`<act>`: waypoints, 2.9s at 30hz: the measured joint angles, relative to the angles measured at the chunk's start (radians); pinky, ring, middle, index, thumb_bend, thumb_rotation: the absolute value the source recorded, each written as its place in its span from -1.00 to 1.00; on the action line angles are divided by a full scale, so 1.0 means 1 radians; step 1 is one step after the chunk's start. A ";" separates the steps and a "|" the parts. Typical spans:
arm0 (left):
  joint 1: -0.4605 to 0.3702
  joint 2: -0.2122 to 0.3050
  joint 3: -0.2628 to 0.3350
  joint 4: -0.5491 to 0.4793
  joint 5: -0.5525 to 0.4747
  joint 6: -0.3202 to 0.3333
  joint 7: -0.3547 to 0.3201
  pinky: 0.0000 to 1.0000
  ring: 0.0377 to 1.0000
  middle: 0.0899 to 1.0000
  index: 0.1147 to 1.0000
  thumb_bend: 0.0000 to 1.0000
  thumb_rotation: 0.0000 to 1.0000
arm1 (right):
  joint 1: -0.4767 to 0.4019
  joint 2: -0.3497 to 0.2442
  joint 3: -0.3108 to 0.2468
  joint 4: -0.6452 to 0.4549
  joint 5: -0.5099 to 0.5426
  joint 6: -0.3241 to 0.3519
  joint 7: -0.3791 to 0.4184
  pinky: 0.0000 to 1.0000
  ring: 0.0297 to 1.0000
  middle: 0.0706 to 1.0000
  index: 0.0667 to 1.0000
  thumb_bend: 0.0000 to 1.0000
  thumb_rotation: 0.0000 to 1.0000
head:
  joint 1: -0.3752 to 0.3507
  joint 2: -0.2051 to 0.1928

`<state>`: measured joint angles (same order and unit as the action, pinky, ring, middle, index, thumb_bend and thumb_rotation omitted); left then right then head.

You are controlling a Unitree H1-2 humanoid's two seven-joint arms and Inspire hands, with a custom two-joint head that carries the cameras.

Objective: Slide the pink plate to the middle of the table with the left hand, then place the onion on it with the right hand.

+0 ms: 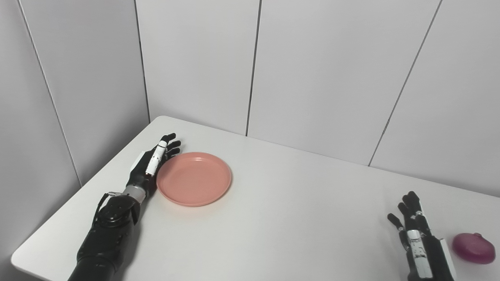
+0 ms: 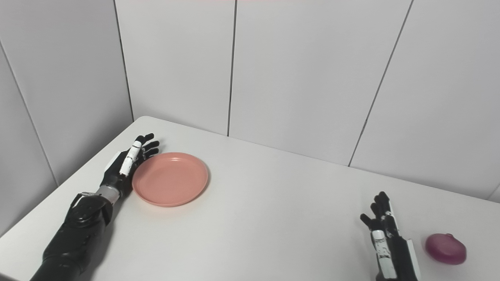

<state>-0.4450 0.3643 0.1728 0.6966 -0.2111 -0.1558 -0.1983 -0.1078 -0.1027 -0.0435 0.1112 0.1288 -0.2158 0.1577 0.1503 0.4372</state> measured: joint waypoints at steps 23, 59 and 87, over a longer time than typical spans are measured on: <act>-0.056 -0.034 -0.020 0.095 -0.075 -0.043 -0.137 0.70 0.72 0.70 0.67 0.16 1.00 | 0.030 0.113 0.052 -0.078 -0.114 0.123 -0.124 1.00 1.00 0.97 0.95 0.13 0.48 | -0.259 0.078; 0.136 -0.319 -0.116 -0.384 0.043 0.187 0.054 0.85 0.82 0.80 0.80 0.08 1.00 | 0.028 0.108 0.051 -0.083 -0.042 0.157 -0.111 1.00 1.00 0.96 0.93 0.22 0.36 | -0.204 0.035; 0.283 -0.480 -0.238 -0.576 0.155 0.223 0.150 0.77 0.79 0.77 0.77 0.03 1.00 | 0.032 0.087 0.048 -0.090 -0.017 0.165 -0.106 1.00 1.00 0.95 0.93 0.18 0.33 | -0.230 0.064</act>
<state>-0.1618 -0.1159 -0.0654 0.1205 -0.0561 0.0673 -0.0482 -0.0758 -0.0157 0.0040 0.0212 0.1120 -0.0507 0.0515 -0.0798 0.5016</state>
